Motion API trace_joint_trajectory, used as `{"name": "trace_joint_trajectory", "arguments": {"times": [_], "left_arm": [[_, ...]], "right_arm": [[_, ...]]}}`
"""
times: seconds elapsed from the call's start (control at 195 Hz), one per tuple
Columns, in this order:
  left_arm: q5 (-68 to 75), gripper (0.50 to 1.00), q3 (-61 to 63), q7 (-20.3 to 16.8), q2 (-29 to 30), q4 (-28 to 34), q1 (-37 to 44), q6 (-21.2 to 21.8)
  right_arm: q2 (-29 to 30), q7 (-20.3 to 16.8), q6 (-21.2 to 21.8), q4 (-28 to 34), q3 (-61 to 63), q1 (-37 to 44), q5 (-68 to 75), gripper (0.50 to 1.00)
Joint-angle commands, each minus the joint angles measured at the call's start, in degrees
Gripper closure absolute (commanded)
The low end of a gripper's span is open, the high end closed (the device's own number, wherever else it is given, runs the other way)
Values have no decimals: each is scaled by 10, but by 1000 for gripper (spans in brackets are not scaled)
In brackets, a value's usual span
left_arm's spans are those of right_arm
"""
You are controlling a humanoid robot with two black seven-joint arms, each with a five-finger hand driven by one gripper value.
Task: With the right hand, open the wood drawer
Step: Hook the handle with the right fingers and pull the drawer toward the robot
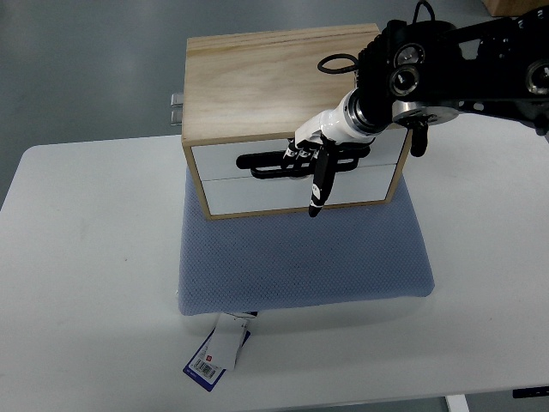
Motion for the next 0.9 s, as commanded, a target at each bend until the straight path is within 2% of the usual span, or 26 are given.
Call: {"name": "trace_joint_trajectory", "arguments": {"times": [0.0,0.354,0.359,0.39,0.897], "left_arm": [[0,500,0,0,0,0,0,0],[-1,500,0,0,0,2,-1,0],[-1,500,0,0,0,2,-1,0],[-1,500,0,0,0,2,-1,0],[0,500,0,0,0,2,-8,0]], "right_arm": [[0,0,26,3,2,0,5,560],[-9,0,83,32,6,0,36,560],[-11,0,95,40,7,1,42,560],[-12,0,101,44,7,1,44,560],[-64,0,156,117,9,29,60,560]]}}
